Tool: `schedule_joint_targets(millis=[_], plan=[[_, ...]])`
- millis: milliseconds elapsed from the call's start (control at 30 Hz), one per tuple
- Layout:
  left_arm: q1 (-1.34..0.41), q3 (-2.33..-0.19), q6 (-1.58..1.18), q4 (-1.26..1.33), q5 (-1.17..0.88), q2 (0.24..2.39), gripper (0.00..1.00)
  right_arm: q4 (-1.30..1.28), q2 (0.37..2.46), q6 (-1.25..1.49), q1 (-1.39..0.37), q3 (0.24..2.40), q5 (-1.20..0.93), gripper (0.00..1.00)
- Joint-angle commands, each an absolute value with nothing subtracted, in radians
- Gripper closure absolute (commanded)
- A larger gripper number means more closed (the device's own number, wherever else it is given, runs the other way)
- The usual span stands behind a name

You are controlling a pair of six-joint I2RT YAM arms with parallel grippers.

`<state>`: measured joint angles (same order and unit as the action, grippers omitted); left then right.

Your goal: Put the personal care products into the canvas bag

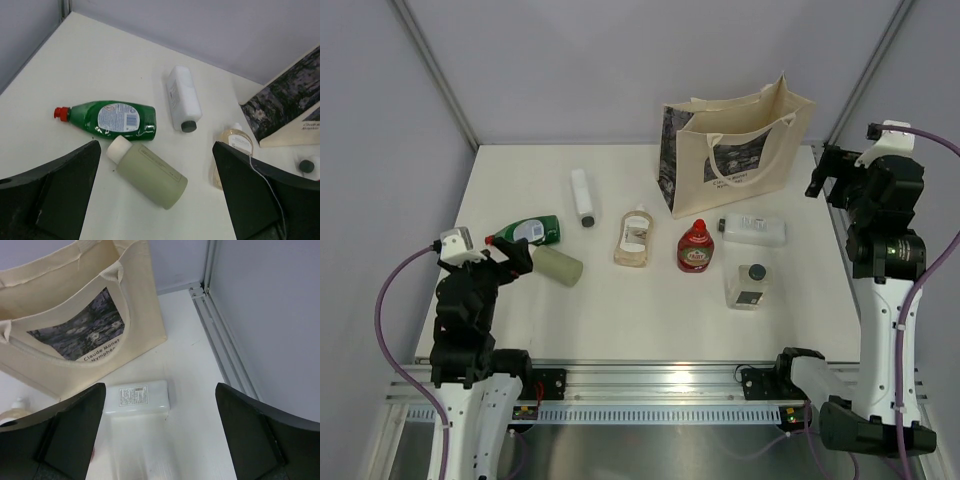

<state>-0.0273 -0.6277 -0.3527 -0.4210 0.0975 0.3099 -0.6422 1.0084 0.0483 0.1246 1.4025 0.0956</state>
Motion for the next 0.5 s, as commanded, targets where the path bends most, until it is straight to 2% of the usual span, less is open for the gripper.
schedule_joint_targets(millis=[0,33,100,133,300,400,467], plan=[[-0.026,-0.620,-0.382,-0.498,0.051,0.293,0.01,-0.713,0.977,-0.207,0.123,1.355,-0.073,0.00],[-0.026,-0.617,-0.388,-0.505,0.043,0.282,0.01,-0.754,0.956,-0.332,0.121,1.348,-0.279,0.01],[-0.026,-0.615,-0.391,-0.518,0.022,0.275,0.01,-0.975,0.948,-0.719,0.117,1.356,-0.469,0.00],[-0.026,-0.617,-0.390,-0.518,0.015,0.267,0.01,-1.035,0.948,-0.806,0.117,1.358,-0.550,0.00],[-0.026,-0.627,-0.383,-0.514,-0.035,0.271,0.01,-1.285,0.977,-1.076,0.115,1.373,-0.696,0.01],[-0.026,-0.632,-0.377,-0.502,-0.080,0.285,0.01,-1.558,1.047,-1.435,0.115,1.408,-0.830,0.09],[-0.026,-0.634,-0.374,-0.499,-0.113,0.291,0.01,-1.640,1.109,-1.540,0.115,1.437,-0.867,0.12]])
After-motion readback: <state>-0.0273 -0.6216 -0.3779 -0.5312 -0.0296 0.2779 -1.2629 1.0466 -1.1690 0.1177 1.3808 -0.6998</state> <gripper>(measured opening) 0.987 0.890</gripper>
